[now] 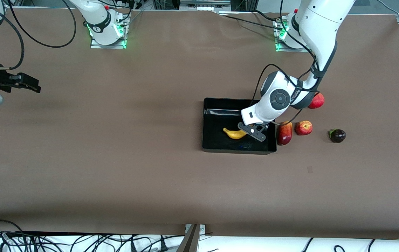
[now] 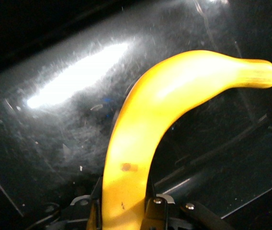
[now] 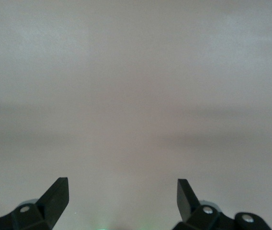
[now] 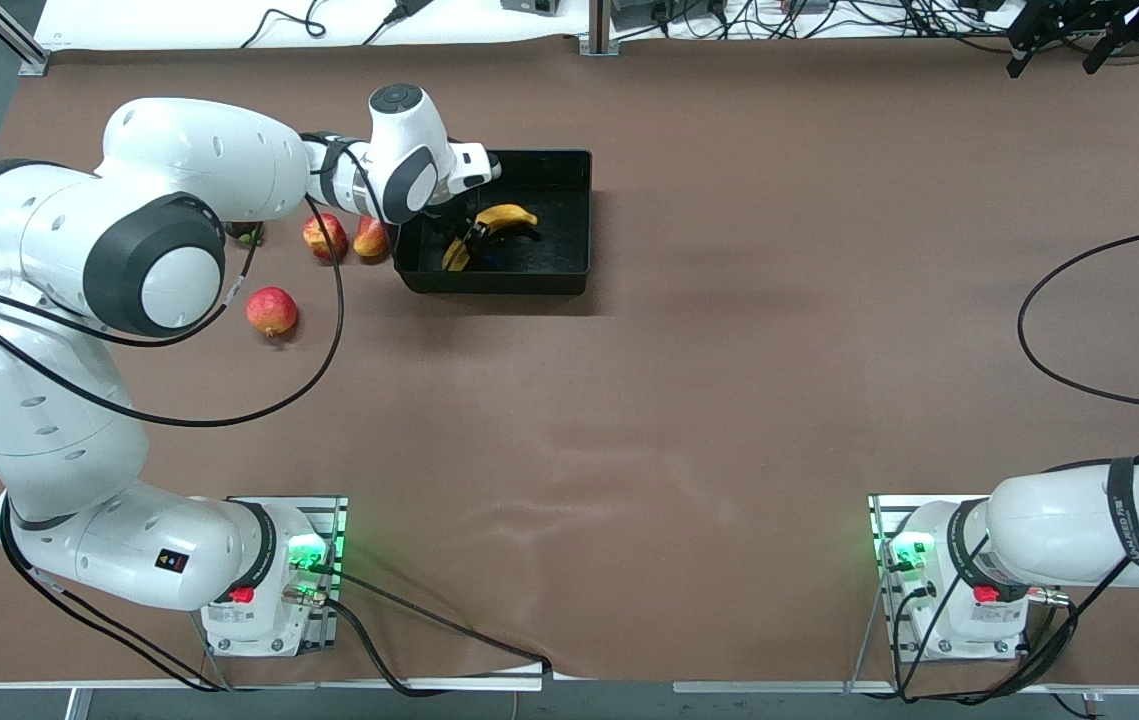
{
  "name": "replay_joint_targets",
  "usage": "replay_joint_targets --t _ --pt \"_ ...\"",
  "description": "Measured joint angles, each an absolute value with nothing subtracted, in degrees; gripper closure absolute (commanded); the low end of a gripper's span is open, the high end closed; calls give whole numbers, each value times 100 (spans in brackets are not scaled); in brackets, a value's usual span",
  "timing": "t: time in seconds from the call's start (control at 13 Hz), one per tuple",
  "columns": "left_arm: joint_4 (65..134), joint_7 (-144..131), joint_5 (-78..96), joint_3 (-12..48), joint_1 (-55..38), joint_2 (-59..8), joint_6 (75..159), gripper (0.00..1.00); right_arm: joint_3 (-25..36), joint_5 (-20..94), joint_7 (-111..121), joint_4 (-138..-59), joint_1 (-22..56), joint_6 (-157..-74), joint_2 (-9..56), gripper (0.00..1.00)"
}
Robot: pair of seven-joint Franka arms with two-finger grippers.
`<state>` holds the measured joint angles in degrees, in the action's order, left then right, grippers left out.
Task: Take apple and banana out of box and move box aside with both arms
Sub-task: 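Lower the left gripper and grasp the yellow banana, then place the banana beside the fruits while the right gripper reaches the tray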
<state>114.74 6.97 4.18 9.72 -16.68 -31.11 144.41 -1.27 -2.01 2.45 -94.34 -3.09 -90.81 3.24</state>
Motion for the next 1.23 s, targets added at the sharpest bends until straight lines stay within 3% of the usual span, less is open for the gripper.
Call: replay_joint_targets --t 0.23,0.54,0.77,1.0,1.23 --pt "11267 672 418 939 -1611 -2833 13954 100 -187 -195 245 -9415 -282 -8943 334 0" --pt "11129 685 787 930 -1192 -1951 12698 100 -229 -155 249 -9409 -184 -8931 577 0" --pt "10958 1142 981 927 -655 -1487 11916 100 -276 -127 -283 -9380 508 -9368 1067 0" --pt "10834 2095 971 623 -247 -1525 11808 100 -306 32 -1488 -9216 1405 -10194 1742 0" --pt "10521 3265 939 108 29 -2033 11833 100 -319 605 -2629 -8670 2161 -10739 2554 0"
